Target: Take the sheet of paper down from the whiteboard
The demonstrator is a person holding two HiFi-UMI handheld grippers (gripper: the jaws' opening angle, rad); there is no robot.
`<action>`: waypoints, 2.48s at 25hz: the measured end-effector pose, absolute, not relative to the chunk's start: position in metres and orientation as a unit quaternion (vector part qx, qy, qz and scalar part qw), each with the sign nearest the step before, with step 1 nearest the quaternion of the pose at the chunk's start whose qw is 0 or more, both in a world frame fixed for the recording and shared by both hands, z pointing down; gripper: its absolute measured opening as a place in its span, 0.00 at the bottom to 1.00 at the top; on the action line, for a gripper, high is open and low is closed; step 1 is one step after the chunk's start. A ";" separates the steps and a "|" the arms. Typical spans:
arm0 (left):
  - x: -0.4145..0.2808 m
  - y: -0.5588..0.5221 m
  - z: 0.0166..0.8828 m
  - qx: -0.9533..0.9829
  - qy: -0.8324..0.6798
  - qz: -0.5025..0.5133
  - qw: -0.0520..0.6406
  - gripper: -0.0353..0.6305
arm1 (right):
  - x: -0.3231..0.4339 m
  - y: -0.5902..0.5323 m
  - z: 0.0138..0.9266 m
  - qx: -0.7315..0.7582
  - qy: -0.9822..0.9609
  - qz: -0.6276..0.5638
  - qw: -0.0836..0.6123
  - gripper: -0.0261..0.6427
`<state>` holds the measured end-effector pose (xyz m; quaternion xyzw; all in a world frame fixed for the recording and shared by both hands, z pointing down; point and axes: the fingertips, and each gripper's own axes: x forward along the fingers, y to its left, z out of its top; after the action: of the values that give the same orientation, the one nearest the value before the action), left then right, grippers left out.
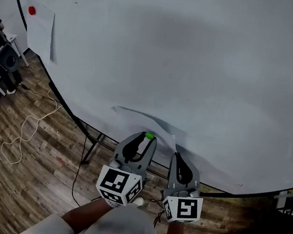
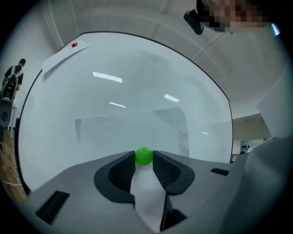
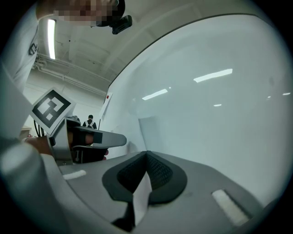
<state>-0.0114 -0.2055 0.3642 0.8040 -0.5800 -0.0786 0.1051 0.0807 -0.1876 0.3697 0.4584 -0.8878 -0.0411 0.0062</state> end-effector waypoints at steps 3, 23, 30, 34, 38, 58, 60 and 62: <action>-0.021 -0.197 0.362 0.806 -0.577 -0.083 0.103 0.24 | 0.086 -0.181 0.367 0.472 -0.881 -0.037 -0.002 0.05; -0.056 -0.152 0.372 0.836 -0.538 -0.056 0.092 0.24 | 0.212 -0.110 0.352 0.641 -0.764 -0.025 -0.067 0.05; -0.054 -0.144 0.380 0.847 -0.521 -0.053 0.094 0.24 | 0.256 -0.083 0.360 0.692 -0.718 -0.018 -0.073 0.05; -0.055 -0.141 0.382 0.853 -0.511 -0.052 0.091 0.24 | 0.267 -0.071 0.373 0.709 -0.702 -0.003 -0.073 0.05; -0.055 -0.141 0.385 0.860 -0.500 -0.046 0.087 0.24 | 0.267 -0.064 0.381 0.717 -0.694 -0.001 -0.071 0.05; -0.046 -0.145 0.396 0.865 -0.491 -0.044 0.097 0.24 | 0.252 -0.070 0.380 0.705 -0.708 -0.021 -0.048 0.06; -0.046 -0.145 0.397 0.866 -0.489 -0.043 0.098 0.24 | 0.250 -0.070 0.380 0.704 -0.708 -0.020 -0.049 0.06; -0.045 -0.144 0.397 0.867 -0.487 -0.043 0.099 0.24 | 0.249 -0.071 0.380 0.703 -0.709 -0.020 -0.051 0.06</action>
<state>-0.0447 -0.1444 0.3973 0.8666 -0.4871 -0.0432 0.0991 0.2489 -0.0710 0.3796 0.7035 -0.7086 -0.0198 -0.0515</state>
